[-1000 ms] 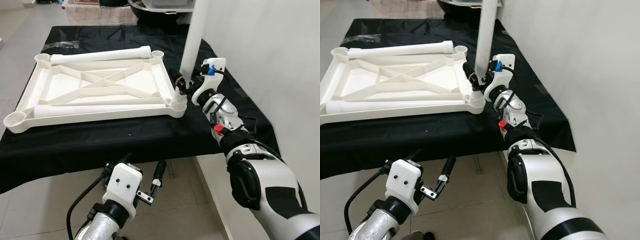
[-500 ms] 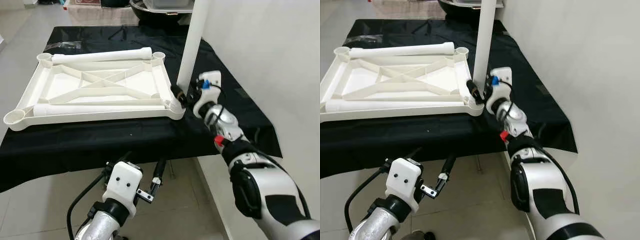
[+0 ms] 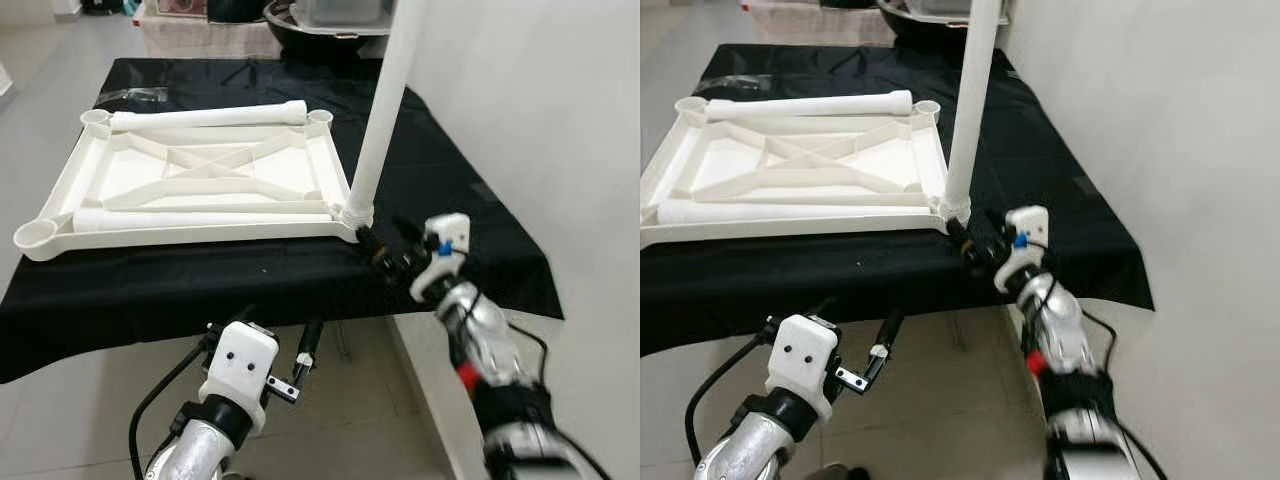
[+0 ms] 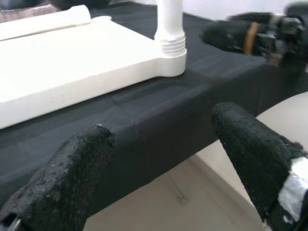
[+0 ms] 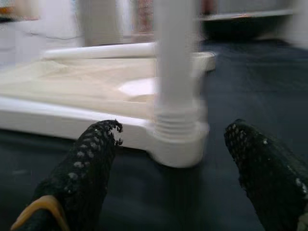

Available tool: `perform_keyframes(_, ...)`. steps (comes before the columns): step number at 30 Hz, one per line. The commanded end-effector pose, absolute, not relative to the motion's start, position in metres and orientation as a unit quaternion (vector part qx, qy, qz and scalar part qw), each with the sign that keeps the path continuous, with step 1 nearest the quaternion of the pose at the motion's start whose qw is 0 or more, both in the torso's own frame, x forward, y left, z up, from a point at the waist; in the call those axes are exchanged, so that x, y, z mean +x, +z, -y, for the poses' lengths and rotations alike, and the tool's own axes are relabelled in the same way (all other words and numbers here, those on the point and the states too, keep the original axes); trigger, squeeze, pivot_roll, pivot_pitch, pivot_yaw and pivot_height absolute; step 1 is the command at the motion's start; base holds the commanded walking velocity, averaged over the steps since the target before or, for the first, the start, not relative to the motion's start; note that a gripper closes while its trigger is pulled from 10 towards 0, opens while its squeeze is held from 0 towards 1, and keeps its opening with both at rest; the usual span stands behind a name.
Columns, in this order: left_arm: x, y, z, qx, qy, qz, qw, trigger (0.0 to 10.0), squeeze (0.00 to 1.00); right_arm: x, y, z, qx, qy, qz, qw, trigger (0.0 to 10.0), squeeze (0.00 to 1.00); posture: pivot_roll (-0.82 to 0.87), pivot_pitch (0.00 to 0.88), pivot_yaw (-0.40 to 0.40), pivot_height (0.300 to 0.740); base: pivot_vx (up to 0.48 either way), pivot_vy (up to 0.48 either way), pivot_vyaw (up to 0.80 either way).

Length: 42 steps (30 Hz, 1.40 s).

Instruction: Building children table

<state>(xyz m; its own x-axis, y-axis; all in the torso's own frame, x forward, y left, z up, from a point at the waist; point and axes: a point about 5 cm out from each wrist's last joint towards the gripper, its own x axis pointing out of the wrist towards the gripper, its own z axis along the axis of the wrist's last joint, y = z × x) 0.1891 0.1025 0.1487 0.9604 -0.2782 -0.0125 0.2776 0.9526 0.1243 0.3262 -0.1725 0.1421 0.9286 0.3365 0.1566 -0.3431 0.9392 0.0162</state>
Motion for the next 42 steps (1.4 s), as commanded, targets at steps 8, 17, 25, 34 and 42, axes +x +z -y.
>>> perform_keyframes(8,0.196,0.161,-0.123,0.071,-0.072,0.026,0.995,10.0,0.0,0.309,0.137,0.194,0.003,0.064,0.065,0.996,10.0,0.0,0.13,0.069,-0.059,0.74,0.0,0.0,0.0)
perform_keyframes(17,0.205,0.169,-0.129,0.085,-0.051,0.048,0.994,10.0,0.0,0.325,0.159,0.2,0.005,0.004,0.079,0.997,10.0,0.0,0.14,0.042,-0.065,0.74,0.145,0.0,0.0)
perform_keyframes(25,0.205,0.169,-0.129,0.087,-0.053,0.05,0.994,10.0,0.0,0.328,0.161,0.203,-0.004,-0.013,0.075,0.997,10.0,0.0,0.14,0.035,-0.065,0.74,0.29,0.0,0.0)
perform_keyframes(34,0.205,0.169,-0.126,0.086,-0.058,0.051,0.993,10.0,0.0,0.328,0.16,0.199,0.004,-0.016,0.071,0.997,10.0,0.0,0.14,0.033,-0.068,0.74,0.341,0.0,0.0)
perform_keyframes(42,0.205,0.168,-0.126,0.086,-0.058,0.05,0.993,10.0,0.0,0.33,0.16,0.198,0.004,-0.016,0.067,0.998,10.0,0.0,0.14,0.041,-0.07,0.74,0.373,0.0,0.0)
